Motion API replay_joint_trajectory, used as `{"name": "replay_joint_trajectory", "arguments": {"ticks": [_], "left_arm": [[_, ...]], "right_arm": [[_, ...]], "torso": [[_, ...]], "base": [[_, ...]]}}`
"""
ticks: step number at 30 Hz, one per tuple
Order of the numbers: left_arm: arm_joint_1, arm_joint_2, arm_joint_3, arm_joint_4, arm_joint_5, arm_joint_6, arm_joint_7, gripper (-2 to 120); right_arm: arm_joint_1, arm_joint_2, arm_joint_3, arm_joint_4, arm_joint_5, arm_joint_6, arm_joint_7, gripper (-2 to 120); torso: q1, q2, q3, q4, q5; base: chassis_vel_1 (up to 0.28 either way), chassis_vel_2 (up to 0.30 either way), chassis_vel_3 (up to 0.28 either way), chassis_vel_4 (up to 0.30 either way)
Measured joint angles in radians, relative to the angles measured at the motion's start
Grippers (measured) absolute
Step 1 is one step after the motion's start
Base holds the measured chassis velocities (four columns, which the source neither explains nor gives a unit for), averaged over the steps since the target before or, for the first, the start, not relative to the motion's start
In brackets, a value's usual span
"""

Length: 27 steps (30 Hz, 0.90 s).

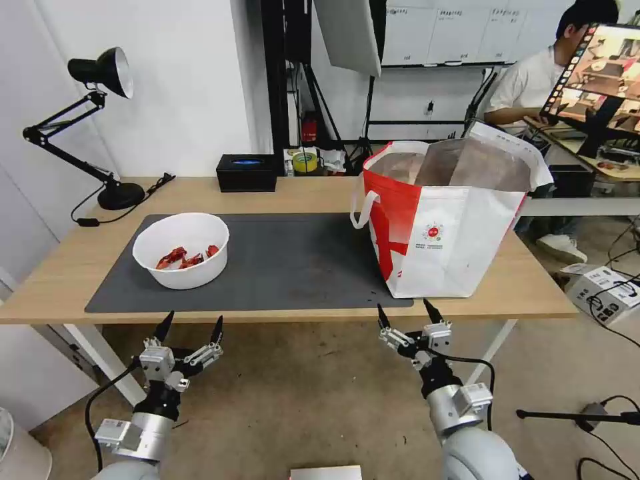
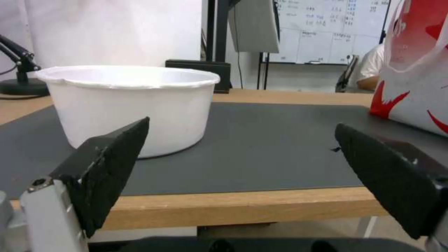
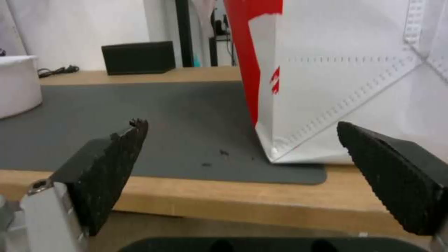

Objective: Pick up the trash from the table and place it into the takeout bag.

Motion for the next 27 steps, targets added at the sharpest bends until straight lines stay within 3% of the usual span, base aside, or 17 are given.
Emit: {"name": "replay_joint_trajectory", "arguments": {"ticks": [13,21,24,25,27], "left_arm": [[-0.028,0.028,-0.011,0.001,-0.025,0.008,-0.003,100],[-0.122,0.135,-0.035,-0.013,-0.131,0.098,-0.085,100],[-0.157,0.22,-0.062,-0.016,-0.199,0.155,-0.166,100],[-0.157,0.22,-0.062,-0.016,-0.199,0.155,-0.166,100],[-0.187,0.285,-0.082,-0.012,-0.26,0.187,-0.198,100]], "right_arm": [[-0.006,0.007,-0.006,-0.01,-0.007,-0.002,0.001,100],[-0.005,0.006,-0.006,-0.01,-0.007,-0.003,0.001,100],[-0.004,0.006,-0.006,-0.01,-0.007,-0.003,0.001,100],[-0.004,0.006,-0.006,-0.01,-0.007,-0.003,0.001,100],[-0.004,0.006,-0.006,-0.01,-0.006,-0.003,0.001,100]], "torso": [[0.0,0.0,0.0,0.0001,-0.0001],[0.0,0.0,0.0,-0.0001,-0.0001],[0.0,0.0,0.0,0.0,-0.0002],[0.0,0.0,0.0,0.0,-0.0002],[0.0,0.0,0.0,0.0002,-0.0001]], "base": [[0.0,0.0,0.0,0.0],[0.0,0.0,0.0,0.0],[0.0,0.0,0.0,0.0],[0.0,0.0,0.0,0.0],[0.0,0.0,0.0,0.0]]}}
